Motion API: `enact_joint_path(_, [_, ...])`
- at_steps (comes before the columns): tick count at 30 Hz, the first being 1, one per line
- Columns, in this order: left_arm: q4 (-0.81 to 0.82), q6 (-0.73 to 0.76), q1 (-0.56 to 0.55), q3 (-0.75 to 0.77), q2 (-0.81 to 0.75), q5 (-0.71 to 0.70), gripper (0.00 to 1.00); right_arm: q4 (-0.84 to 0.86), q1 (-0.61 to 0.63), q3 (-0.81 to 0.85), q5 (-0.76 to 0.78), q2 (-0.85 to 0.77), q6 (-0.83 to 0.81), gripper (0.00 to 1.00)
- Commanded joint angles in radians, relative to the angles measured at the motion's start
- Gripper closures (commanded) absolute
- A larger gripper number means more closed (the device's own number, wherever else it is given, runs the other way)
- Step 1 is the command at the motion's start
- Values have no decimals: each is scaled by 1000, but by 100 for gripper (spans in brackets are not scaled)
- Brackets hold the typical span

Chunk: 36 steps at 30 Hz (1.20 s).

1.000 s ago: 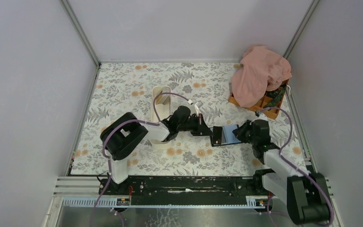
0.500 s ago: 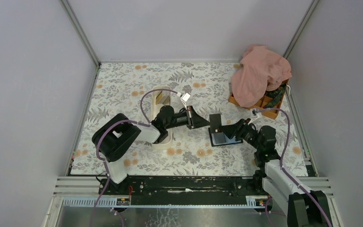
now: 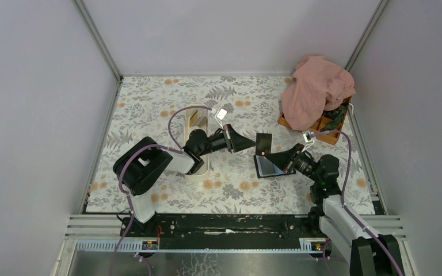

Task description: Take the credit cards out of the card holder

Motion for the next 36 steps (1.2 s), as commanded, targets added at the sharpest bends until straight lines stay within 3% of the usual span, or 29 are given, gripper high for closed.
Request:
enact_joint_path(1, [79,-7,-3,0,25,9,100,-12,5,26,-6,-49,-19,96])
enact_joint_path(10, [98,-10,5,1,45,21,100,-82,6,51,-19,-85,-51,100])
enact_joint_path(15, [133,-21,36,1,53,57,75,-69,7,57,-53,-79,-42,100])
enact_joint_path(19, [201,-42,67,18,82,105,65,-63,6,65,-91,-83,-22,100])
enact_joint_path(29, [256,-59,90,122,133,208,56,-66,14,56,-126,-82,-5,100])
enact_joint_path(36, [272,-69,91,151,124,228,56,-42,21,57,-139,-56,-2,100])
